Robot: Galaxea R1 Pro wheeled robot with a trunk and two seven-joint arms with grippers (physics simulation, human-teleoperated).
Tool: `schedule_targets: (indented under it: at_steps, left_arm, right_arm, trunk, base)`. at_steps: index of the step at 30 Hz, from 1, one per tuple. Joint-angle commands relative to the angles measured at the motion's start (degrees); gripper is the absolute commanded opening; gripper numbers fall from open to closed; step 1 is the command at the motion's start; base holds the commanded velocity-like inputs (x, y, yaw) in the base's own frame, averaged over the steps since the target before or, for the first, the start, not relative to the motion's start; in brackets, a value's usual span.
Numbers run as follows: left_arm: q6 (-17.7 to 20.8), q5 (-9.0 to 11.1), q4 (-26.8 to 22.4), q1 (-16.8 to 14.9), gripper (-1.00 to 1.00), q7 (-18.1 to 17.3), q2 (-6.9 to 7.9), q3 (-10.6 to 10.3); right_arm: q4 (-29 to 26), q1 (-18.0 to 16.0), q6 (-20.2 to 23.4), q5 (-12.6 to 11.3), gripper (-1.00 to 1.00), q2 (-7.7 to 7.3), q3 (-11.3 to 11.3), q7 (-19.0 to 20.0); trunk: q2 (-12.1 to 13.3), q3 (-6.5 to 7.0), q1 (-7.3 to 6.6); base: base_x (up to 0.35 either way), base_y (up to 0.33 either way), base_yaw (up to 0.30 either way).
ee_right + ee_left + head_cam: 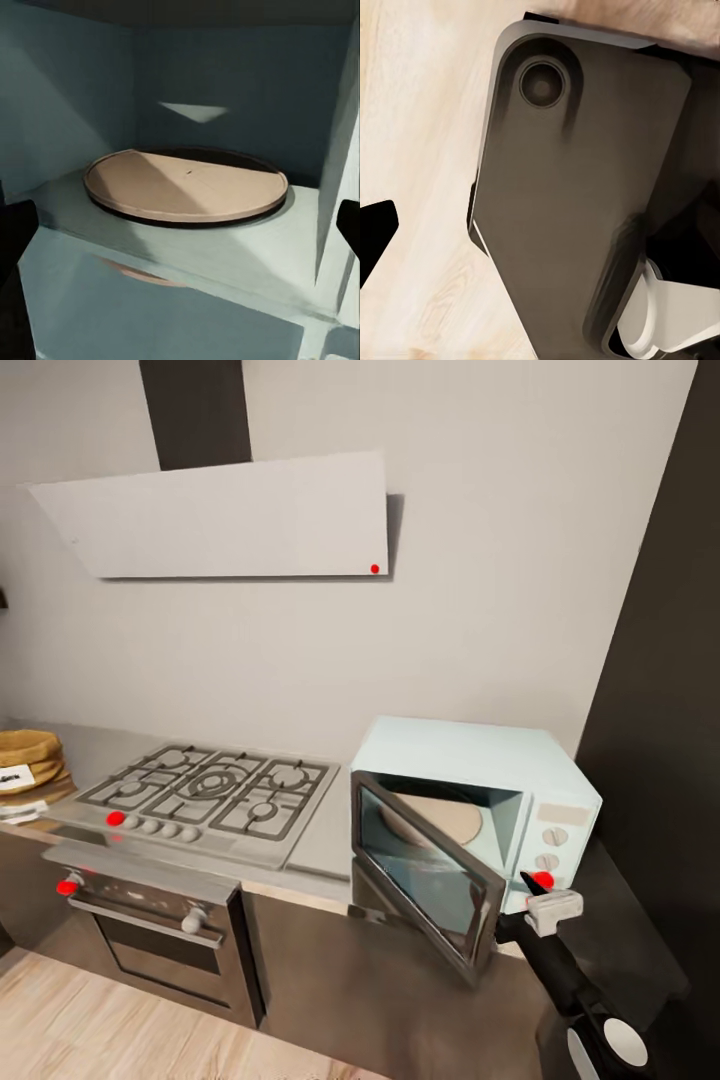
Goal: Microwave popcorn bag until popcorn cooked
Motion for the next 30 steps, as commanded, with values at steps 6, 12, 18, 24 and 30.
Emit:
schedule_targets:
  at_steps: [6,12,18,24,30]
  left_arm:
    - [0.4,0.0,-0.2,0.0,1.00,0.0,-0.02,0.1]
    - [0.4,0.0,-0.1,0.0,1.00,0.0,-0.02,0.2]
    - [0.4,0.0,-0.2,0.0,1.00,0.0,-0.02,0.2]
    - [0.4,0.0,-0.1,0.0,1.00,0.0,-0.02,0.2]
    - [0.4,0.0,-0.1,0.0,1.00,0.0,-0.01,0.1]
  right_arm:
    - [0.0,0.0,-0.8,-0.7,1.00,0.00,0.0,0.6]
    - [0.0,0.0,-1.0,-0.7,1.00,0.00,0.0,0.6]
    - [0.0,0.0,-1.0,-0.7,1.00,0.00,0.0,0.6]
    - [0.0,0.0,-1.0,-0.7,1.00,0.00,0.0,0.6]
    - [0.0,0.0,-0.9,-0.7,1.00,0.00,0.0,0.6]
  trunk:
    - [-0.1,-0.07,0.01]
    - [-0.1,-0.07,0.01]
    - [-0.1,-0.07,0.01]
    - [-0.1,-0.07,0.01]
    - [-0.1,-0.07,0.01]
  base:
    - [-0.090,0.000,0.254]
    - [-0.243,0.000,0.254]
    - [-0.176,0.019,0.254]
    - [-0.008,0.002,0.254]
    - [0.000,0.000,0.254]
